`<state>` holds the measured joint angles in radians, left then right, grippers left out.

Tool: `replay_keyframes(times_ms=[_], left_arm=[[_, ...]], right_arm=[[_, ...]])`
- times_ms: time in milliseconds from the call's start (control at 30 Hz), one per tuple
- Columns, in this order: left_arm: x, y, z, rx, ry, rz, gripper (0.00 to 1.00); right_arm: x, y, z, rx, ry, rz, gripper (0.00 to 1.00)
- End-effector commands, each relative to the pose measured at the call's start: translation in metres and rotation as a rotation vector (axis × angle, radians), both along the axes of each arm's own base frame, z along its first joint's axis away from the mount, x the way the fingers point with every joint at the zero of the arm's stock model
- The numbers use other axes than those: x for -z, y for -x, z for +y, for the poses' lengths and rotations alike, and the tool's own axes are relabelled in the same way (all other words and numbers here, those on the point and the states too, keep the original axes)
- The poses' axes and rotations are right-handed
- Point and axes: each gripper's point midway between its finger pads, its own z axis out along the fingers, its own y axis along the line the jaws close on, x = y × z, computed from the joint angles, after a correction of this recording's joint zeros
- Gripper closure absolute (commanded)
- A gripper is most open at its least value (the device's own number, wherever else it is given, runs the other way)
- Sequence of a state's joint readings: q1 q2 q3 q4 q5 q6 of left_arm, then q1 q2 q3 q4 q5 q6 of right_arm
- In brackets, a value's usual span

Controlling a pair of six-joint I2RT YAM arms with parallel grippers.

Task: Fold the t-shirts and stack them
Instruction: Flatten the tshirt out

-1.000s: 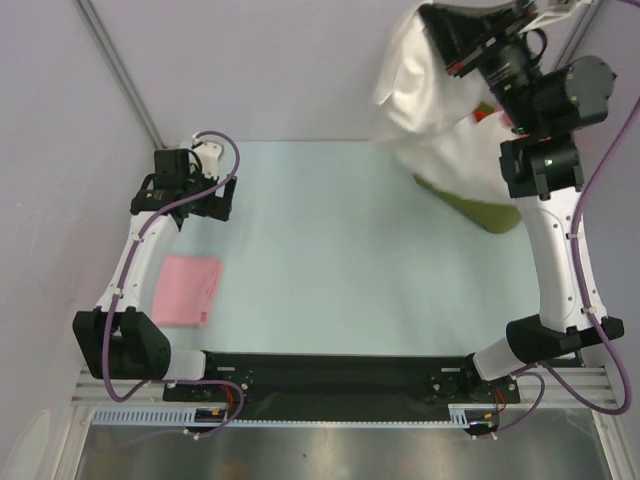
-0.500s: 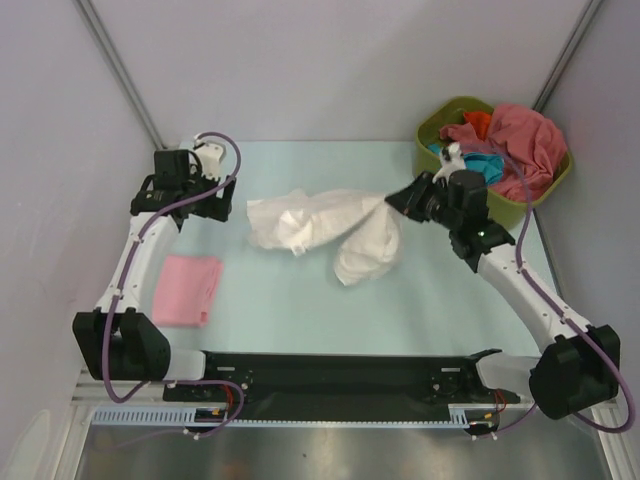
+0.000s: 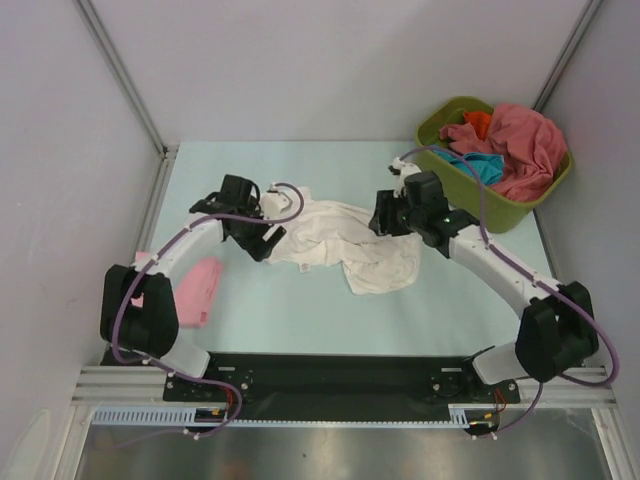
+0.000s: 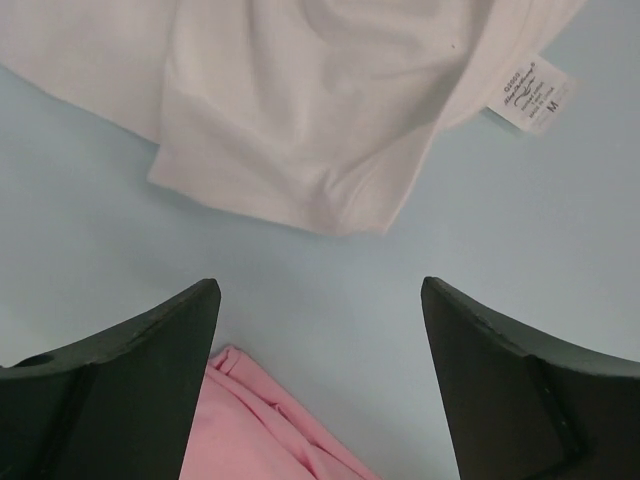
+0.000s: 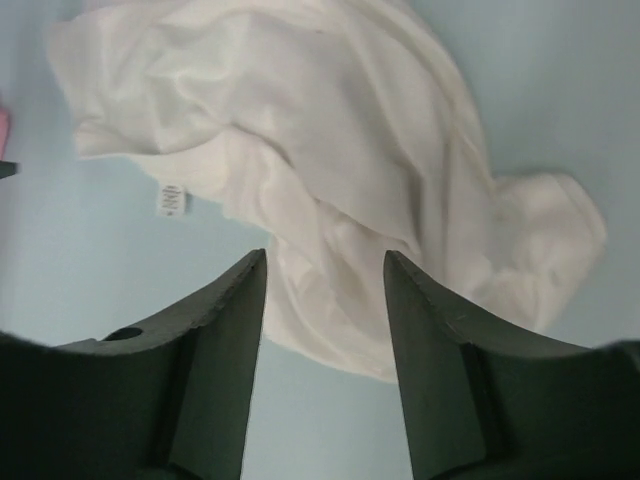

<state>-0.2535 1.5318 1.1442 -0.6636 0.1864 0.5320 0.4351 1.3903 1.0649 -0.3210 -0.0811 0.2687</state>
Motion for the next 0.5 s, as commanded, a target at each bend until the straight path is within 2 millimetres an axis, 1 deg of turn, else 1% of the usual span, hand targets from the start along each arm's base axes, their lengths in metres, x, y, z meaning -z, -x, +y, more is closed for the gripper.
replay_keyframes(times_ms=[0, 33, 67, 100, 133, 167, 200, 233, 267, 300, 333, 367, 433, 467], left_arm=[[0.012, -0.013, -0.01, 0.092, -0.002, -0.069, 0.12], [0.017, -0.014, -0.015, 0.086, 0.019, -0.057, 0.11], [0.022, -0.012, -0.018, 0.064, 0.038, -0.029, 0.1], [0.032, -0.011, -0.019, 0.06, 0.04, 0.001, 0.08], [0.041, -0.008, -0.02, 0.054, 0.039, 0.014, 0.08], [0.047, -0.007, -0.019, 0.05, 0.03, 0.018, 0.09], [0.056, -0.005, -0.019, 0.055, 0.016, 0.03, 0.09], [0.064, -0.001, -0.023, 0.075, 0.002, 0.034, 0.11], [0.07, -0.001, -0.021, 0.072, -0.021, 0.032, 0.12], [0.072, -0.001, -0.021, 0.071, -0.023, 0.027, 0.15], [0.079, 0.0, -0.023, 0.063, -0.02, 0.04, 0.22], [0.081, 0.0, -0.023, 0.06, -0.018, 0.044, 0.26], [0.086, -0.003, -0.02, 0.046, -0.037, 0.044, 0.32], [0.087, -0.005, -0.019, 0.037, -0.044, 0.04, 0.43]], right_arm=[[-0.012, -0.01, 0.045, -0.154, -0.082, -0.005, 0.45], [-0.003, -0.014, 0.055, -0.154, -0.12, 0.042, 0.46], [-0.001, -0.012, 0.065, -0.159, -0.168, 0.069, 0.46], [-0.004, -0.018, 0.073, -0.149, -0.198, 0.046, 0.45], [0.006, -0.013, 0.087, -0.152, -0.199, 0.064, 0.45], [0.009, -0.013, 0.095, -0.162, -0.191, 0.049, 0.42], [0.01, -0.018, 0.101, -0.157, -0.172, 0.021, 0.41], [0.015, -0.013, 0.114, -0.199, -0.144, 0.006, 0.4], [0.026, -0.017, 0.119, -0.21, -0.121, 0.007, 0.39], [0.029, -0.022, 0.124, -0.209, -0.11, -0.017, 0.39], [0.032, -0.024, 0.128, -0.218, -0.104, -0.026, 0.39], [0.041, -0.028, 0.134, -0.237, -0.079, -0.032, 0.38], [0.051, -0.034, 0.135, -0.248, -0.04, -0.04, 0.38], [0.065, -0.037, 0.134, -0.26, 0.015, -0.043, 0.37]])
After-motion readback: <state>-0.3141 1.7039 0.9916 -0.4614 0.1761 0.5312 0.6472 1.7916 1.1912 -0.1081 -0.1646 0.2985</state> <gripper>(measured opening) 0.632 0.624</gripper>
